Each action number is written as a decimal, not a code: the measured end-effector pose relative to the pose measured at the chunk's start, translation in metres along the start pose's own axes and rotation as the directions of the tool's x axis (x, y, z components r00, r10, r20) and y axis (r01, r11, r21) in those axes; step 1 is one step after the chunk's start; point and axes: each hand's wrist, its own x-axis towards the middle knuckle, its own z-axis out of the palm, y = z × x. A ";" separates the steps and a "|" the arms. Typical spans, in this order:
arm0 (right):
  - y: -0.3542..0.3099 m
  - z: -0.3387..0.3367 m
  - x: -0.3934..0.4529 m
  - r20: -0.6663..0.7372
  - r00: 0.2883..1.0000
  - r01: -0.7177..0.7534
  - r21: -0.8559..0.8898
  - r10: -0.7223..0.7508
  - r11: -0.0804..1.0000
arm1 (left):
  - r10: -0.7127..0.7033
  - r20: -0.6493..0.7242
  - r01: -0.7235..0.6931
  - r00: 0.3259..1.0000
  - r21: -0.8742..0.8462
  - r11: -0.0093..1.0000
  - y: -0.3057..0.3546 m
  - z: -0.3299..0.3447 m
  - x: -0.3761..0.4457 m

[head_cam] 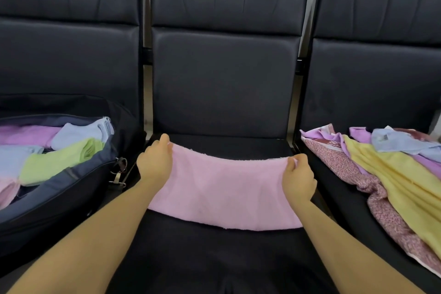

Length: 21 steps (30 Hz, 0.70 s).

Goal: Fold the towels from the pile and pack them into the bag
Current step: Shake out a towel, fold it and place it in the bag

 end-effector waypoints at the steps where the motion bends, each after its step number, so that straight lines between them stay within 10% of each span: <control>1: 0.002 0.004 0.004 0.000 1.000 -0.001 -0.022 0.001 1.000 | 0.003 -0.007 -0.003 1.000 0.008 1.000 0.001 0.004 0.006; 8: 0.011 0.033 -0.001 0.028 0.963 0.263 -0.327 -0.269 0.908 | 0.166 -0.023 -0.161 0.986 0.132 0.978 0.009 0.032 0.005; 12: 0.005 0.039 -0.019 0.376 0.790 0.593 -0.269 -0.484 0.759 | 0.359 0.325 -0.401 0.875 0.071 0.913 0.020 0.040 -0.030; 15: 0.008 0.043 -0.033 0.667 0.639 0.692 -0.281 -0.383 0.665 | 0.264 0.554 -0.385 0.789 0.111 0.916 0.013 0.050 -0.049; 21: 0.026 0.022 -0.055 0.792 0.576 0.724 -0.380 -0.201 0.575 | 0.183 0.631 -0.356 0.754 0.158 0.921 0.011 0.040 -0.086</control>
